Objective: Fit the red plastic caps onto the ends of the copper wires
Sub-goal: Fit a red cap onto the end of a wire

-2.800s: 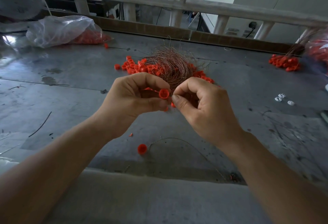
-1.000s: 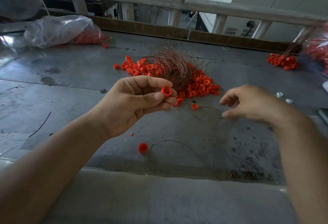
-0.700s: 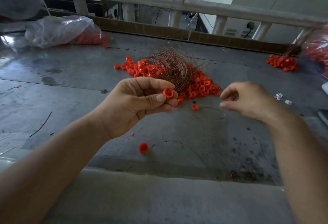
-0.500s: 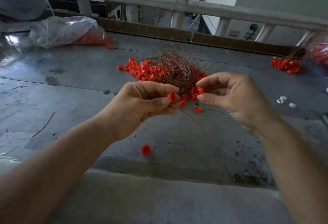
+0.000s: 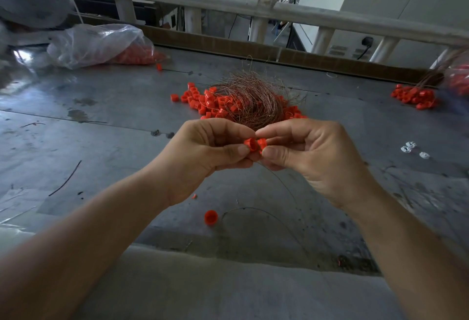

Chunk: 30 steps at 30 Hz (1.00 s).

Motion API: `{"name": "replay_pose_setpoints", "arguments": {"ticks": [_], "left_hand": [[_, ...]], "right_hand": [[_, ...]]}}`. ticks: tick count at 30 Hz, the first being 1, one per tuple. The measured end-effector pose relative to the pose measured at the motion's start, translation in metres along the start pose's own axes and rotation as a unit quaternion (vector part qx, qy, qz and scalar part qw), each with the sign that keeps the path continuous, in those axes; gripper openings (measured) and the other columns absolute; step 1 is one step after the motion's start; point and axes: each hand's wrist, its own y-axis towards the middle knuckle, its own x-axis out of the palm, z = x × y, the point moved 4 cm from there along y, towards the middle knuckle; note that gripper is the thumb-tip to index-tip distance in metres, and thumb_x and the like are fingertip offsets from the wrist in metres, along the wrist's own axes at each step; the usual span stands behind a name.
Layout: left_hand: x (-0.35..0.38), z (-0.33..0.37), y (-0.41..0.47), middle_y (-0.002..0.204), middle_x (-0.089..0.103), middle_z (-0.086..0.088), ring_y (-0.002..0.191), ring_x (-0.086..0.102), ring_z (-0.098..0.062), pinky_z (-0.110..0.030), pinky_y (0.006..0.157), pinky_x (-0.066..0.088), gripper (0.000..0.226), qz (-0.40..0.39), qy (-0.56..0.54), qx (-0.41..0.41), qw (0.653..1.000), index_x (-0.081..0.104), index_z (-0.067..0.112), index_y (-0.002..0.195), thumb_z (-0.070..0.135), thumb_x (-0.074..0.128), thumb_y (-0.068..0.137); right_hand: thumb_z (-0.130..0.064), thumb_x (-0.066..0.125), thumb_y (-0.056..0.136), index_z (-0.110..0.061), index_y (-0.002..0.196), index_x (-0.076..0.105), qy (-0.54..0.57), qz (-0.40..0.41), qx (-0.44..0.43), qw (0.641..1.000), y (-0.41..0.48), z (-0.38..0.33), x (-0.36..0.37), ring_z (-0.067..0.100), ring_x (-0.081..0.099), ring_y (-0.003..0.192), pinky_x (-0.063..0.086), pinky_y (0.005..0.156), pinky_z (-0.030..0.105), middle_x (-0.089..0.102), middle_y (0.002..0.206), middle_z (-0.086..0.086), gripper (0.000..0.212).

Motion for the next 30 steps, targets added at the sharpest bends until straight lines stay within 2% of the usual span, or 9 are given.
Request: {"name": "replay_pose_setpoints", "arguments": {"ticks": [3, 7, 11, 16, 19, 24, 30], "left_hand": [[-0.0005, 0.0009, 0.0001, 0.073, 0.071, -0.008, 0.069, 0.069, -0.016, -0.020, 0.063, 0.055, 0.022, 0.002, 0.004, 0.000, 1.000, 0.067, 0.006, 0.081, 0.004, 0.061, 0.060], [-0.0008, 0.0020, -0.0002, 0.075, 0.072, -0.008, 0.071, 0.070, -0.016, -0.020, 0.063, 0.054, 0.026, 0.005, 0.011, -0.001, 1.000, 0.065, 0.003, 0.086, 0.004, 0.061, 0.061], [0.0002, 0.0023, -0.0011, 0.075, 0.072, -0.009, 0.072, 0.070, -0.018, -0.021, 0.063, 0.055, 0.025, 0.016, 0.022, 0.007, 1.000, 0.067, 0.005, 0.084, 0.004, 0.062, 0.060], [0.0027, 0.0030, -0.0017, 0.072, 0.072, -0.009, 0.069, 0.070, -0.018, -0.020, 0.062, 0.055, 0.021, 0.017, 0.021, 0.012, 1.000, 0.075, 0.013, 0.073, 0.007, 0.064, 0.056], [0.0030, 0.0033, -0.0018, 0.073, 0.072, -0.010, 0.069, 0.070, -0.018, -0.019, 0.062, 0.055, 0.022, 0.018, 0.029, 0.014, 0.999, 0.074, 0.012, 0.076, 0.008, 0.064, 0.056], [0.0025, 0.0034, -0.0009, 0.069, 0.071, -0.007, 0.064, 0.068, -0.015, -0.019, 0.059, 0.054, 0.024, 0.025, 0.041, 0.012, 0.999, 0.066, 0.007, 0.081, 0.005, 0.063, 0.057], [0.0024, 0.0041, -0.0024, 0.067, 0.071, -0.007, 0.063, 0.068, -0.015, -0.018, 0.058, 0.054, 0.024, 0.030, 0.062, 0.009, 0.998, 0.066, 0.006, 0.080, 0.007, 0.063, 0.057]], "right_hand": [[-0.007, 0.068, 0.063, -0.020, 0.081, 0.069, 0.008, -0.009, 0.005, 1.000, -0.0002, 0.0010, 0.0010, 0.013, 0.069, 0.070, 0.053, 0.064, 0.019, 0.071, 0.074, 0.003, 0.023], [-0.012, 0.067, 0.061, -0.016, 0.078, 0.067, 0.031, -0.007, 0.010, 0.999, -0.0004, 0.0008, 0.0009, 0.010, 0.068, 0.069, 0.052, 0.064, 0.016, 0.070, 0.070, -0.003, 0.017], [-0.002, 0.069, 0.069, -0.024, 0.085, 0.064, -0.036, 0.015, -0.008, 0.999, -0.0002, -0.0001, -0.0013, 0.004, 0.065, 0.070, 0.050, 0.065, 0.013, 0.067, 0.074, -0.006, 0.027], [-0.013, 0.070, 0.065, -0.028, 0.081, 0.067, -0.077, 0.038, -0.054, 0.995, -0.0004, -0.0006, 0.0026, 0.007, 0.067, 0.072, 0.052, 0.069, 0.016, 0.069, 0.075, -0.010, 0.022], [-0.009, 0.073, 0.067, -0.032, 0.083, 0.064, -0.102, 0.056, -0.059, 0.991, -0.0005, 0.0022, 0.0038, 0.003, 0.066, 0.071, 0.052, 0.068, 0.015, 0.067, 0.073, -0.014, 0.029], [-0.010, 0.074, 0.069, -0.030, 0.085, 0.064, -0.162, 0.072, -0.095, 0.980, -0.0025, -0.0004, 0.0082, 0.003, 0.066, 0.075, 0.051, 0.070, 0.014, 0.067, 0.084, -0.011, 0.028], [-0.007, 0.075, 0.068, -0.026, 0.087, 0.066, -0.178, 0.075, -0.104, 0.976, -0.0026, -0.0004, 0.0080, 0.003, 0.066, 0.075, 0.052, 0.071, 0.015, 0.066, 0.083, -0.012, 0.028]]}}
